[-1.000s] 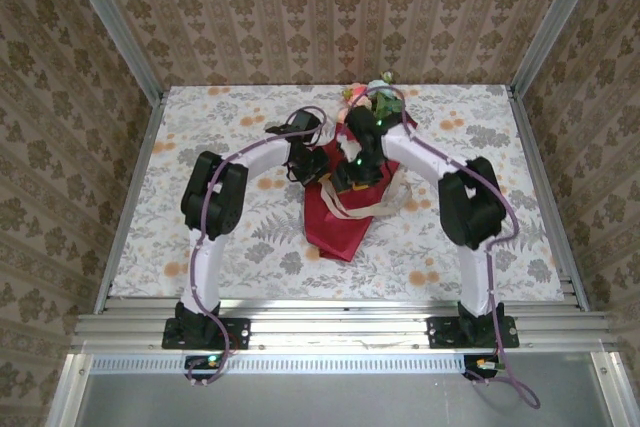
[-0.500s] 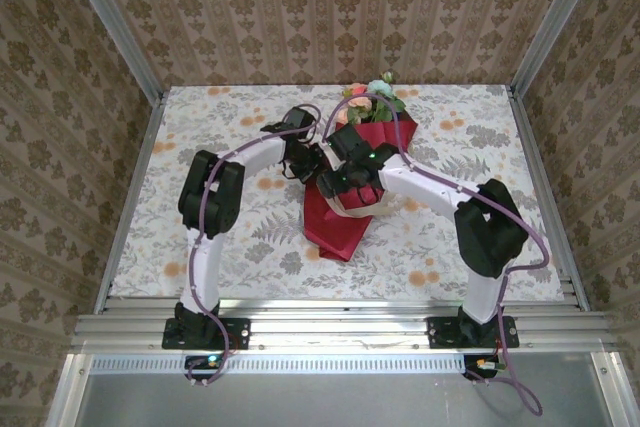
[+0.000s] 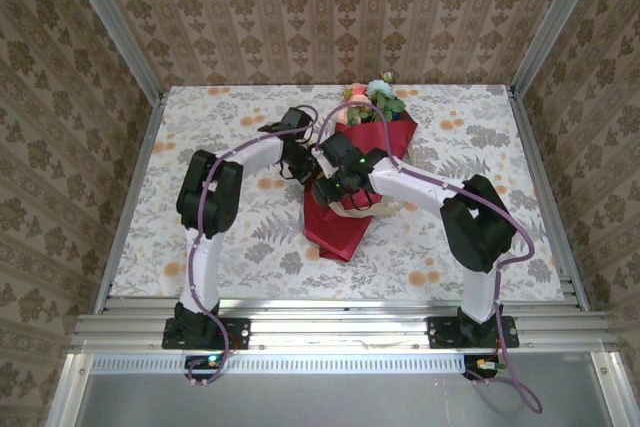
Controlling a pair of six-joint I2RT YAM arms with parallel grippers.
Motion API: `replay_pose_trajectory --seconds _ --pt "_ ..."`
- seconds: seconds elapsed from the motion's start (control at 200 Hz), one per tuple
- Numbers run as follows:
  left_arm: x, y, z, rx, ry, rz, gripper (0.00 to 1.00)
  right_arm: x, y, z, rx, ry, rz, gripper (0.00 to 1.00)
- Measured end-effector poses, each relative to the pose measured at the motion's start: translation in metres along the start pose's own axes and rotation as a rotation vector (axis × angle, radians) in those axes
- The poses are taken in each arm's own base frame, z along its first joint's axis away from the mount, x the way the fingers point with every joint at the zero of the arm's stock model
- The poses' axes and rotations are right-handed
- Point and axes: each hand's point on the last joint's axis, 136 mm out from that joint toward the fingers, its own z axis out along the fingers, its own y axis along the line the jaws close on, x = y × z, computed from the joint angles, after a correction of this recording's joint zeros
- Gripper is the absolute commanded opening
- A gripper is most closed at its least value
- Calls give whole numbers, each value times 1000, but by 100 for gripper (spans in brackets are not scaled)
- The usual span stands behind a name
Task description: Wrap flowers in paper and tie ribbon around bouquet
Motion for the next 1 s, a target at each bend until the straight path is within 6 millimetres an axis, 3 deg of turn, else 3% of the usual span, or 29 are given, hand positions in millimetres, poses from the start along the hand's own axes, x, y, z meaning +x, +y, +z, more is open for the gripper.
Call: replay_pose_trajectory --seconds 0.09,0.24,0.295,0.465,0.565,0.795,1.0 --pt "1 -3 -3 9 -1 4 1 8 -2 11 6 34 2 44" --pt "1 -7 -9 20 -7 10 2 16 -3 19 10 64 7 10" --pt "2 -8 -10 22 -9 12 3 15 -2 19 10 64 9 4" --pt "3 -6 -12 15 -10 9 7 6 -3 12 0 49 19 10" --pt "2 -5 -14 12 -14 7 7 1 -2 6 -41 52 51 0" --pt "2 -3 -15 11 -15 3 11 -4 -15 -2 -121 67 131 0" --pt "1 -3 -19 6 -31 7 44 -7 -27 -5 -175 69 219 0"
